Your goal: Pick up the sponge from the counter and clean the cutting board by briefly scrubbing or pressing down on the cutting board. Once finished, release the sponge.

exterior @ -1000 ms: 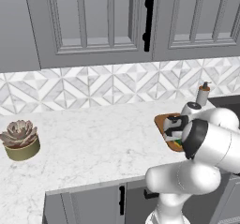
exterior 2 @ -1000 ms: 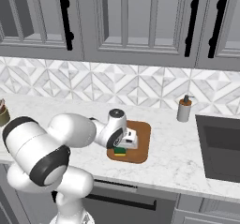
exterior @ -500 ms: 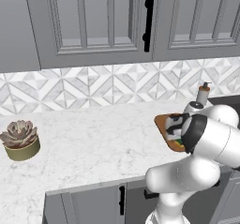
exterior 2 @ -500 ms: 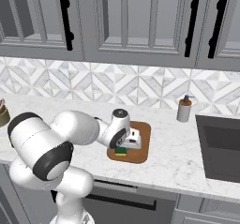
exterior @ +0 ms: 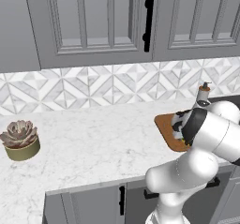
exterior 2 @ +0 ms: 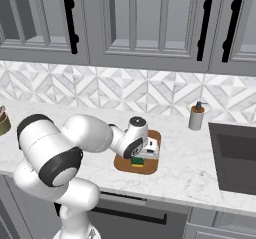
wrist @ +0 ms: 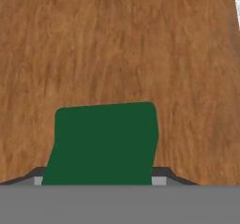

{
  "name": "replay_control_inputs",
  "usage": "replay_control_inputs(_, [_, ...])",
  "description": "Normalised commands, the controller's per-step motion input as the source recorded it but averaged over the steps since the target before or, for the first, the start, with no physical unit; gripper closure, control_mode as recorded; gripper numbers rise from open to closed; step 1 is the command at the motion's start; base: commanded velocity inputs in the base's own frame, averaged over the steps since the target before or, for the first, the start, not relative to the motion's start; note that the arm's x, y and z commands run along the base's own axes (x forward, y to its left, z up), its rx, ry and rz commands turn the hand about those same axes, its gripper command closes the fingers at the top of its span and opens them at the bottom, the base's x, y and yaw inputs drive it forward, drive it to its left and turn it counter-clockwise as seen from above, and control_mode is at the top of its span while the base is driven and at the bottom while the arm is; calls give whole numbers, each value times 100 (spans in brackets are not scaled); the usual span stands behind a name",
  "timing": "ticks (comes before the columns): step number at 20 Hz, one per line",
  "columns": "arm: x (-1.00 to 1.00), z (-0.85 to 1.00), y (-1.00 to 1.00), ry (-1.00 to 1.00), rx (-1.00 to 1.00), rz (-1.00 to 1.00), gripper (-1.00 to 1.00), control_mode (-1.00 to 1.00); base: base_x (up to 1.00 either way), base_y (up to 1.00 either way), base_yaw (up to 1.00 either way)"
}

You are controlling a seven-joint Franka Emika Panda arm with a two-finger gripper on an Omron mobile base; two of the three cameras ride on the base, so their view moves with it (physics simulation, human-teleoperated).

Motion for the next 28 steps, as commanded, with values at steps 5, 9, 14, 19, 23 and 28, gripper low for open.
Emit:
replay_control_inputs(5, [0,-36,-5,0,-1,0,100,-100,0,0,0])
replay_control_inputs(9, [0,-28,-4,-3,-1,-1,100,-100,0,0,0])
replay_control_inputs(14, [0,0,-29,-11,0,-1,100,-100,0,0,0])
replay_control_inputs(19, [17,0,-15,-6,0,-4,100,-100,0,0,0])
replay_control_inputs(23, [20,-21,-10,0,0,-4,100,-100,0,0,0])
replay_control_inputs(28, [1,-66,-5,-1,0,-3,100,-100,0,0,0])
